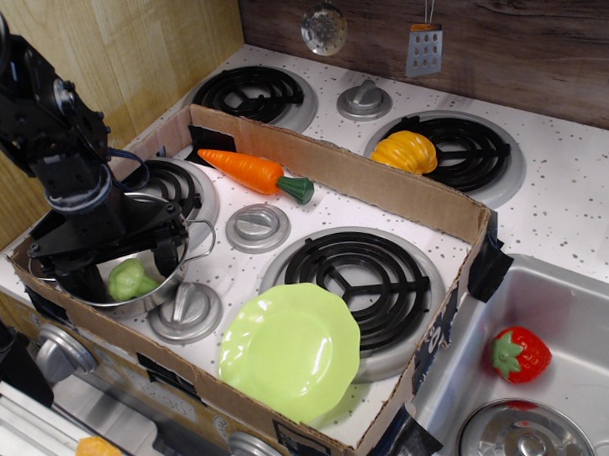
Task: Take broccoli out of pan
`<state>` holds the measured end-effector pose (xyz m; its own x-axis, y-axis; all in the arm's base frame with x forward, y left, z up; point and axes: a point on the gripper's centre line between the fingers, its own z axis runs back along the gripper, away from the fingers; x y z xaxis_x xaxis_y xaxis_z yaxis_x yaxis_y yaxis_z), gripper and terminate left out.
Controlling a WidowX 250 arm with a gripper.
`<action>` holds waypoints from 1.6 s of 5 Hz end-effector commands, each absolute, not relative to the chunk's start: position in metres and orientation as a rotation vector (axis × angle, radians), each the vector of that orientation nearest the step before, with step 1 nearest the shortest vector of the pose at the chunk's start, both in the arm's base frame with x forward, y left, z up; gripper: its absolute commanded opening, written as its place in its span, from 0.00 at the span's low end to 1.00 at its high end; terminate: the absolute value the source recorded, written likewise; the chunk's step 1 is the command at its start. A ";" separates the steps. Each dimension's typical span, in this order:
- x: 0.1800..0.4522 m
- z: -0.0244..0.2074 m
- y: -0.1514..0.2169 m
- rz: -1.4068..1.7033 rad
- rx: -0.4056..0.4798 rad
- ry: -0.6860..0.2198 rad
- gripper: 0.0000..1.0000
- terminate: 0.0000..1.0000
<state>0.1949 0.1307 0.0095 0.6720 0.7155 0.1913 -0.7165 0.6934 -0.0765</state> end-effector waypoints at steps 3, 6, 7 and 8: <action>0.196 0.058 0.129 0.769 0.101 -0.248 0.00 0.00; 0.229 0.128 0.117 0.685 0.176 -0.262 0.00 0.00; 0.247 0.125 0.091 0.686 0.160 -0.232 0.00 0.00; 0.259 0.119 0.071 0.673 0.151 -0.241 0.00 0.00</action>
<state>0.2512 0.0770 0.1036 0.7672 0.6019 0.2217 -0.6286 0.7742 0.0734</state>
